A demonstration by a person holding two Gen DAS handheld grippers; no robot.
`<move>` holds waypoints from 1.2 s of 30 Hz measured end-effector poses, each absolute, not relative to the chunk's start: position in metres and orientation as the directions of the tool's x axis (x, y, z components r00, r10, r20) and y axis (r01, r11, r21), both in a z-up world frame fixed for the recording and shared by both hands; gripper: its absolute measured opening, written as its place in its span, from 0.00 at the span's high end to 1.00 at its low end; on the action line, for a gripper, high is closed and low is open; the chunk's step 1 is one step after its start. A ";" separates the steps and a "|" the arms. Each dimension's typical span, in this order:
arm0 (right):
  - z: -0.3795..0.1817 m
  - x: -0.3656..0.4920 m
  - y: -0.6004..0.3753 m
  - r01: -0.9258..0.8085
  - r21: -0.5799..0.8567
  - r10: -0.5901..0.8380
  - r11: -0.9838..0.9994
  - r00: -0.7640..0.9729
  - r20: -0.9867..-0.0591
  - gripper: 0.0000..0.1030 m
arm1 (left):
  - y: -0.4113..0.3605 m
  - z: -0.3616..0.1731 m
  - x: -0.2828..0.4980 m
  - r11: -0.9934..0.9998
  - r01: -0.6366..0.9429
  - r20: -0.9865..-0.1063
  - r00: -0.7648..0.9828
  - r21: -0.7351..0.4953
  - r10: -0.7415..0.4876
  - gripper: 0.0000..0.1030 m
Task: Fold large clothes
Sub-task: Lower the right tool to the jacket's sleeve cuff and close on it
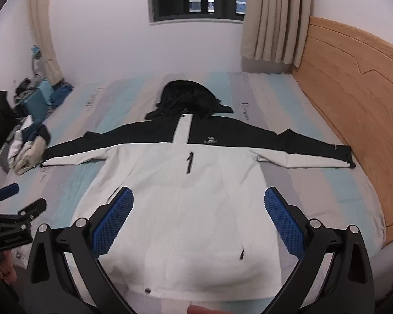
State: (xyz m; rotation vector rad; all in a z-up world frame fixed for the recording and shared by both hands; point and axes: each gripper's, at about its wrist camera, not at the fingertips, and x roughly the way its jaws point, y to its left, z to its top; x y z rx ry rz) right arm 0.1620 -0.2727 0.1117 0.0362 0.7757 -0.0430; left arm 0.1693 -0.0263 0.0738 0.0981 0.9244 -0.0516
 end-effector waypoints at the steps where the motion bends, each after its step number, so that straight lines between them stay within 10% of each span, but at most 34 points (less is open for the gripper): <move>1: 0.111 0.177 -0.272 0.054 0.025 -0.021 0.998 0.712 -0.702 0.07 | -0.023 0.071 0.187 0.995 0.088 -0.803 0.596 0.053 -0.010 0.06; 36: -0.106 0.517 -0.432 0.147 0.004 -0.080 0.989 0.564 -0.822 0.07 | -0.056 -0.130 0.550 0.994 0.112 -0.858 0.512 0.015 -0.044 0.06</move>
